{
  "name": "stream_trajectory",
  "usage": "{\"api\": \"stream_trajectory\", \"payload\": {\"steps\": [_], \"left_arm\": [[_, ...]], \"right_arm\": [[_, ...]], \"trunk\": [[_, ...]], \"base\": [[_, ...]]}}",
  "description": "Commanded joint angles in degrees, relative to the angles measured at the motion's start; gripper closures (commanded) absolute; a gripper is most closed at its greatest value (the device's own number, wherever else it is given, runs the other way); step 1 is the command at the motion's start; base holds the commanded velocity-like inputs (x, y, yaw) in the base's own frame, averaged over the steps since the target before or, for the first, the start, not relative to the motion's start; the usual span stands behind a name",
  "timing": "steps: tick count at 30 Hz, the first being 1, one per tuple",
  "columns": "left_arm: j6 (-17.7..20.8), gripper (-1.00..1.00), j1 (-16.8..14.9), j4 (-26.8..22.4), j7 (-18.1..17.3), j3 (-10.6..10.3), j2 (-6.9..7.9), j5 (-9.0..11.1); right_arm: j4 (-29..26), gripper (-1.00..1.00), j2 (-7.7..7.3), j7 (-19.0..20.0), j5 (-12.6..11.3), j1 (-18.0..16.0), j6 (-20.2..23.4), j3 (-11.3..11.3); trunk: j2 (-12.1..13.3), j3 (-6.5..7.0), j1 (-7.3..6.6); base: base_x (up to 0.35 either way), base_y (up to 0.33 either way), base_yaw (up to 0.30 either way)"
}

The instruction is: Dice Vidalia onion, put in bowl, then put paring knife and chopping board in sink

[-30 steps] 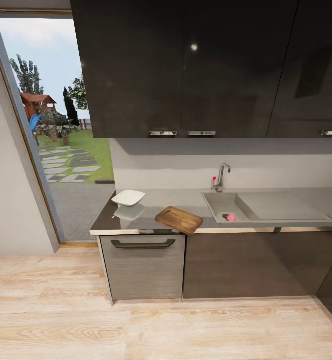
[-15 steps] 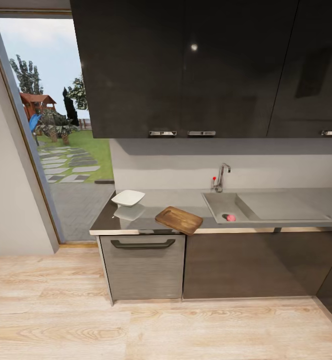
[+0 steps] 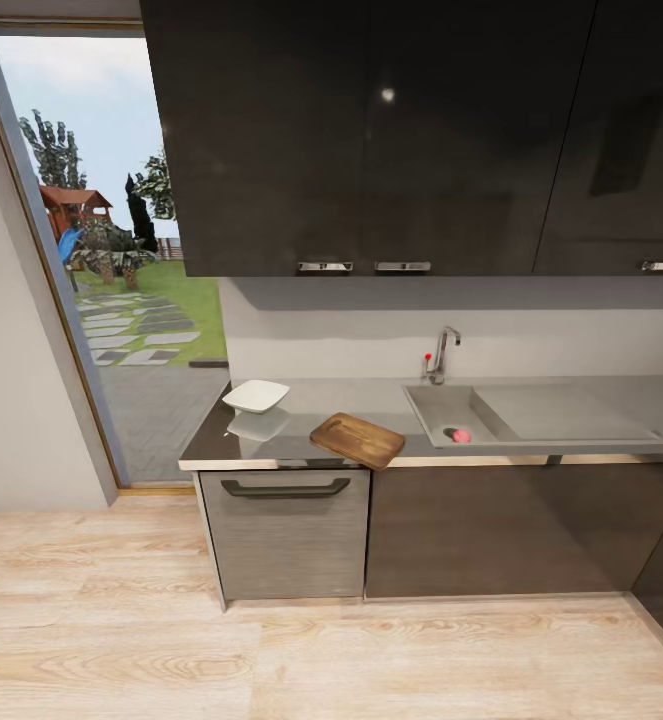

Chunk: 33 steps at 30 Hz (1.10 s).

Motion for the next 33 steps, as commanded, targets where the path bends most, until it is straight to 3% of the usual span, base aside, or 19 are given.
{"api": "stream_trajectory", "payload": {"steps": [1, 10, 17, 26, 33], "left_arm": [[-0.2, -1.00, 0.0, 0.0, 0.0, 0.0, 0.02, 0.0], [-0.3, -1.00, 0.0, -0.8, 0.2, 0.3, 0.00, 0.0], [-0.3, -1.00, 0.0, -5.3, 0.4, 0.4, 0.12, -0.1], [-0.1, -1.00, 0.0, -16.7, 0.6, 0.4, 0.16, 0.0], [-0.2, -1.00, 0.0, -22.3, 0.6, 0.4, 0.18, 0.0]], "right_arm": [[0.1, -1.00, 0.02, -0.2, 0.0, 0.0, -0.2, 0.0], [0.1, -1.00, 0.02, -0.2, 0.0, 0.0, -0.2, 0.0], [0.0, -1.00, 0.03, -0.1, -0.2, 0.0, -0.2, 0.0], [-0.5, -1.00, 0.20, 0.2, -0.3, 0.0, -0.5, 0.0], [-1.9, -1.00, 0.24, 0.1, -0.3, 0.0, -0.6, -0.1]], "trunk": [[0.0, 0.00, 0.02], [0.0, 0.00, 0.02], [0.0, 0.00, 0.02], [0.0, 0.00, 0.02], [0.0, 0.00, 0.02]], "base": [[0.000, 0.000, 0.000], [0.000, 0.000, 0.000], [0.000, 0.000, 0.000], [0.000, 0.000, 0.000], [0.000, 0.000, 0.000]]}}
